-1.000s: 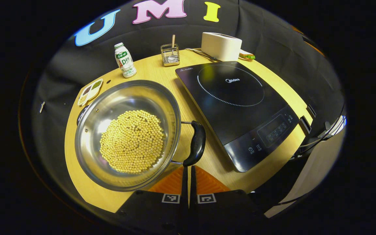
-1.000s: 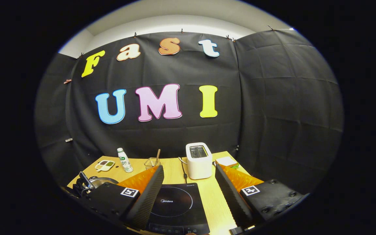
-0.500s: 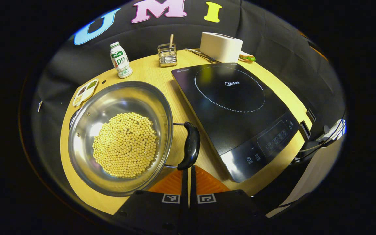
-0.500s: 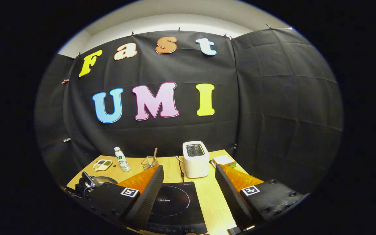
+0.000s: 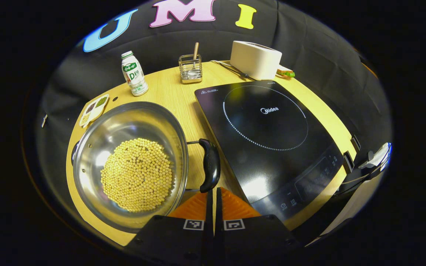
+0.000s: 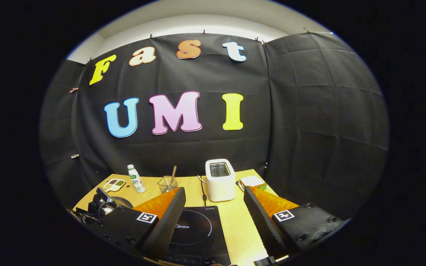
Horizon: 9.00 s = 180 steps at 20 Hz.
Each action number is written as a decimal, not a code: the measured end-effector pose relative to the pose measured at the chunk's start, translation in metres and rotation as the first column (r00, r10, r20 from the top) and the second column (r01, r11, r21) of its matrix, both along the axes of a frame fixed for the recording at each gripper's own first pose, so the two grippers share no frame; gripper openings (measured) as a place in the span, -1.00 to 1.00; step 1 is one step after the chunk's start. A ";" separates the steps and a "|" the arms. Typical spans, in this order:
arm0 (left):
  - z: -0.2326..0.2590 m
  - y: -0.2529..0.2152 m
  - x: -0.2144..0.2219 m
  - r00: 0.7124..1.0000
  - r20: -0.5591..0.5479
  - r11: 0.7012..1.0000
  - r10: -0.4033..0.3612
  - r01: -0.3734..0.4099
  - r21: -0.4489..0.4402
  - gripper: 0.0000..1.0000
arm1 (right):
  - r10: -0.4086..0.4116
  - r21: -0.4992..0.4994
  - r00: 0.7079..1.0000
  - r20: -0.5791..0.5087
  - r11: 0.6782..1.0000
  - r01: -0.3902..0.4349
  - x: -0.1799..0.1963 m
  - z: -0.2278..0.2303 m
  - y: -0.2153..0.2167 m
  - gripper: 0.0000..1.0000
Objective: First push the handle of the pot to place it horizontally, then grasp the pot with both hands and set it on the induction cooktop.
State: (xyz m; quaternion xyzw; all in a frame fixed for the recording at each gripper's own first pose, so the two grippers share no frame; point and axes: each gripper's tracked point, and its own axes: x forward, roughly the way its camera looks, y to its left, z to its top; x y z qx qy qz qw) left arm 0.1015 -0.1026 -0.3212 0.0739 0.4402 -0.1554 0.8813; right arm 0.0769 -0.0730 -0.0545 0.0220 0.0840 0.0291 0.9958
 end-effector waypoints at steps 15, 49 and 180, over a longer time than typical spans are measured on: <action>0.006 0.003 0.059 0.996 0.049 0.997 0.072 -0.070 -0.038 -0.88 | 0.013 -0.005 0.999 -0.029 1.000 -0.013 0.013 -0.009 -0.009 0.97; 0.183 0.191 -0.029 0.726 0.433 0.844 0.534 -0.488 -0.223 0.91 | 0.420 0.174 0.853 -0.311 0.907 -0.384 0.027 -0.100 0.174 0.97; 0.040 -0.022 0.131 0.921 0.141 0.887 0.362 -0.293 -0.357 0.15 | 0.198 0.184 0.722 -0.663 0.978 -0.099 0.107 -0.259 -0.001 0.02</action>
